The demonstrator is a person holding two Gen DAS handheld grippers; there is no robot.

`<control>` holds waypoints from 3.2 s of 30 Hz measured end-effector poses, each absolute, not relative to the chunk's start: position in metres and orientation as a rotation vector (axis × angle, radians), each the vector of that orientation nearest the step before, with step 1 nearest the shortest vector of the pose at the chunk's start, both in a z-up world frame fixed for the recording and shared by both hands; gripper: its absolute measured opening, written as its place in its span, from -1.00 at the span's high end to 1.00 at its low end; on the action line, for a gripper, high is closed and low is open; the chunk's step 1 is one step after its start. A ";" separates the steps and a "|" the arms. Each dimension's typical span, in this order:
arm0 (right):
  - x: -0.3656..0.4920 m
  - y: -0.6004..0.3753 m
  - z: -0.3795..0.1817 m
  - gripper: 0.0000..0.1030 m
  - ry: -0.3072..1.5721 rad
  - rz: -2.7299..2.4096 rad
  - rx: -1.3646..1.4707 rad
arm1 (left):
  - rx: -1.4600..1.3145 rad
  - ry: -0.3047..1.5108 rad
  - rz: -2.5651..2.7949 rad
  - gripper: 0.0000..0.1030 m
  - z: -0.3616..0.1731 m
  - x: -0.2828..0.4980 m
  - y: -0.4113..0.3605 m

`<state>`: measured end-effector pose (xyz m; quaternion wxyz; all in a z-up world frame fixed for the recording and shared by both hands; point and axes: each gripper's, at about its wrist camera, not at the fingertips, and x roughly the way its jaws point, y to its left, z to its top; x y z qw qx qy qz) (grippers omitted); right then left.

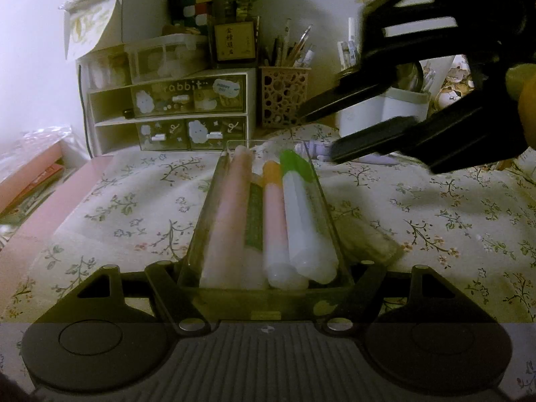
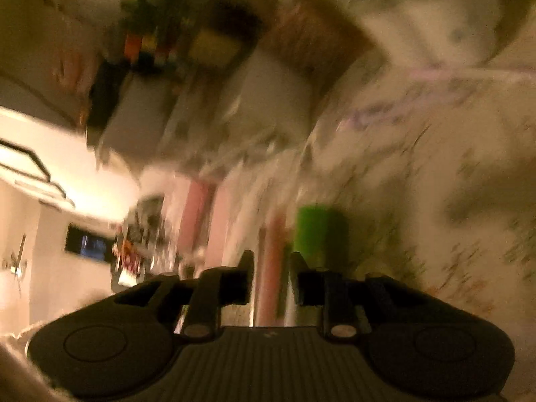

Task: Organize stationery
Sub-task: 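Open the right tool and move it over the lilac pen, then grasp the lilac pen with the right tool and lift it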

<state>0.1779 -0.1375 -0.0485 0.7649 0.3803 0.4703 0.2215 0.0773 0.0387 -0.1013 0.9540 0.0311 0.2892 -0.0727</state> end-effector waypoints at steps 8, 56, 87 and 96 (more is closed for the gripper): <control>0.172 -0.158 -0.051 0.28 0.954 0.356 0.639 | 0.063 0.587 -0.148 -0.42 -0.101 0.077 0.039; 0.184 -0.162 -0.082 -0.45 0.767 0.354 -0.123 | 0.062 0.588 -0.149 -0.42 -0.101 0.077 0.039; 0.239 -0.123 -0.071 0.65 0.905 0.459 -0.057 | 0.060 0.588 -0.151 -0.42 -0.102 0.078 0.039; 0.213 -0.161 -0.069 0.65 0.974 0.367 0.258 | 0.060 0.588 -0.151 -0.42 -0.102 0.078 0.039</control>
